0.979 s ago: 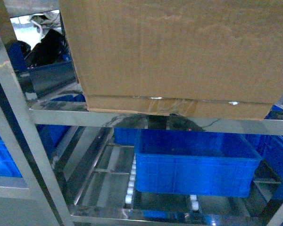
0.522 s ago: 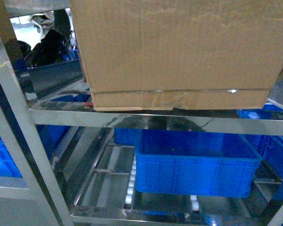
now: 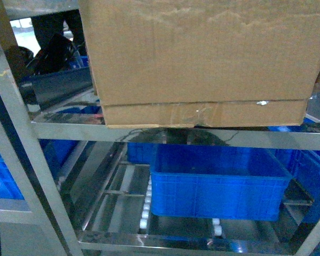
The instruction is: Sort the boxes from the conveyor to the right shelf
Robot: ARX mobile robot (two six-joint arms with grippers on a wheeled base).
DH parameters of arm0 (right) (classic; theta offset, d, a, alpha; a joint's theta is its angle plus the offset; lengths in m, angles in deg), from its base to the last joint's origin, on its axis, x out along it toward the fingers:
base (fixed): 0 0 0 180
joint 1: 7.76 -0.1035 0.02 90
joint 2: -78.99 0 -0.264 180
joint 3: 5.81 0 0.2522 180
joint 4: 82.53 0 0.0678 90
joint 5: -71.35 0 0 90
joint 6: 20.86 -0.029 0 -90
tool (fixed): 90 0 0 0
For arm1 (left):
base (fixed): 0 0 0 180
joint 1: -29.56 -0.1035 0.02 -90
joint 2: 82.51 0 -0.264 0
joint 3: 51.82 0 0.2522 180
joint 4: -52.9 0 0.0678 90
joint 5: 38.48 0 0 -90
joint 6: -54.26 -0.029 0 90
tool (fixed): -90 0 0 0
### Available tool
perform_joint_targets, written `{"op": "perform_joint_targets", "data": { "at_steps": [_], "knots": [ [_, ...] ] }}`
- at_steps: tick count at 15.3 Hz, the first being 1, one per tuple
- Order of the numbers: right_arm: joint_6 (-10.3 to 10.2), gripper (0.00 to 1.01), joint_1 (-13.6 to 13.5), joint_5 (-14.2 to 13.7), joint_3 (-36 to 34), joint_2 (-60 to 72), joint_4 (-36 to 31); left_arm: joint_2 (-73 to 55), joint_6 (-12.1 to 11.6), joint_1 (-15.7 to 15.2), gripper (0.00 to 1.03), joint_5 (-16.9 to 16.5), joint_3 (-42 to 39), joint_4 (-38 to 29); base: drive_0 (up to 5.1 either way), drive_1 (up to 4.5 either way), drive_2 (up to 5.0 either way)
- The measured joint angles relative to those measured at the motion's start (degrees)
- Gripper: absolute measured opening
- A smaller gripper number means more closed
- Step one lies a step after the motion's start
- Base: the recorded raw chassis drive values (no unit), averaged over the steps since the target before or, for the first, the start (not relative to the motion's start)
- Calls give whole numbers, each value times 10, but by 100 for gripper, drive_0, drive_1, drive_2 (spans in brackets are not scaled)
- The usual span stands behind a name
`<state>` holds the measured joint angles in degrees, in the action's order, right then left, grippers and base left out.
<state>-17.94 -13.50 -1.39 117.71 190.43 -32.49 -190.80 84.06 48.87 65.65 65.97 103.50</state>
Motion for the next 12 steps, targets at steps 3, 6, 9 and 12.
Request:
{"op": "perform_joint_targets", "data": {
  "at_steps": [3, 6, 9, 12],
  "knots": [
    [-2, 57, -11, 13, 2, 2, -1, 0, 4, 2, 63, -5, 2, -4, 32, 32, 32],
    [-2, 96, -18, 23, 4, 3, -2, 21, -3, 7, 100, 24, -54, -83, 11, 11, 11],
    [-4, 98, -18, 23, -6, 4, -35, 46, -49, 12, 98, 54, -104, -181, 0, 0, 0],
    [-3, 98, -18, 21, -43, -8, -99, 65, -85, 13, 98, 65, -128, -221, 0, 0, 0]
  ]
}}
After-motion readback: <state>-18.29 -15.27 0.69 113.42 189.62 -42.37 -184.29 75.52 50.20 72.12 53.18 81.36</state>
